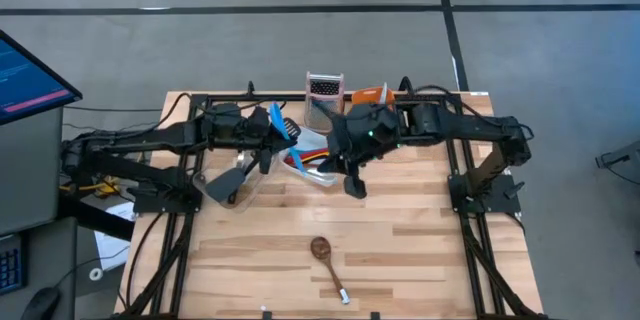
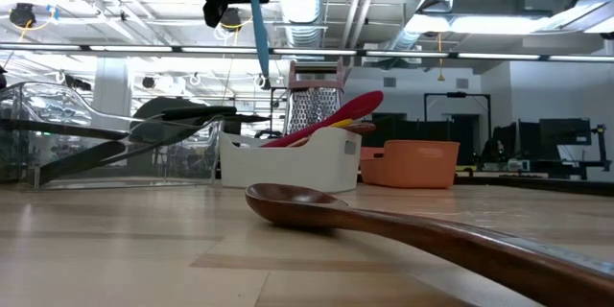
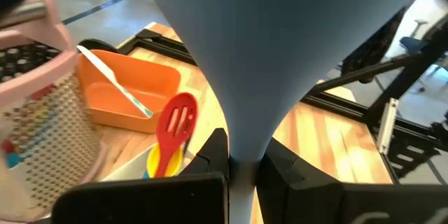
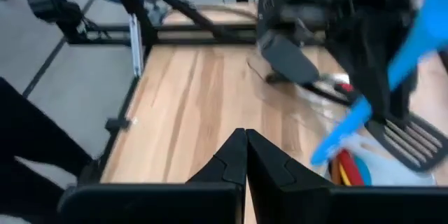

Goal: Pick & Place Kitchen Items
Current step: Put the blue serving spoon into the white bin

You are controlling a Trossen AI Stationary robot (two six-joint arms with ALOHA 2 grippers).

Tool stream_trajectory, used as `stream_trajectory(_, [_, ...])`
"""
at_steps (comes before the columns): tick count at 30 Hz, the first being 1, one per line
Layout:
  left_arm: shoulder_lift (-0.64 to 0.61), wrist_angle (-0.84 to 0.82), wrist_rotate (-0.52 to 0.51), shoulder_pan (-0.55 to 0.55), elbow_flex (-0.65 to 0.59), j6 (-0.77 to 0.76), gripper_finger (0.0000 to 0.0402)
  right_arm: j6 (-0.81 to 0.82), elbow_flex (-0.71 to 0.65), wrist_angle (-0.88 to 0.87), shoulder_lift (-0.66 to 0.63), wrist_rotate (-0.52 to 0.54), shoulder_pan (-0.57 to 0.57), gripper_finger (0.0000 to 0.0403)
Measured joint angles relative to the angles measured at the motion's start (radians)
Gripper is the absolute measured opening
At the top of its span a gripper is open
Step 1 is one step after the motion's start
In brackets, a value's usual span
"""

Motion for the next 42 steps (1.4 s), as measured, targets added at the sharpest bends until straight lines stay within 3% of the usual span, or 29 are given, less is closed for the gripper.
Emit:
stream_trajectory(9, [0.098, 0.002, 0.0, 0.054, 0.01, -0.031, 0.0013, -0.041, -0.397, 0.256, -0.234, -0.18, -0.176, 0.0])
stream_trajectory(16, [0.31, -0.013, 0.0, 0.054, 0.179, -0.001, 0.0013, 0.028, -0.706, 0.465, -0.491, -0.219, -0.259, 0.0])
stream_trajectory(23, [0.475, -0.387, -0.063, 0.041, 0.422, 0.104, 0.0013, 0.119, -0.972, 0.626, -0.711, -0.205, -0.267, 0.0])
stream_trajectory(28, [0.538, -0.515, -0.171, 0.003, 0.516, 0.195, 0.0013, 0.187, -1.132, 0.752, -0.801, -0.175, -0.267, 0.0])
stream_trajectory(34, [0.579, -0.534, -0.185, 0.0, 0.525, 0.212, 0.0013, 0.245, -1.237, 0.865, -0.821, -0.165, -0.267, 0.0])
stream_trajectory(42, [0.625, -0.574, -0.195, 0.003, 0.525, 0.23, 0.0013, 0.261, -1.258, 0.875, -0.818, -0.164, -0.267, 0.0])
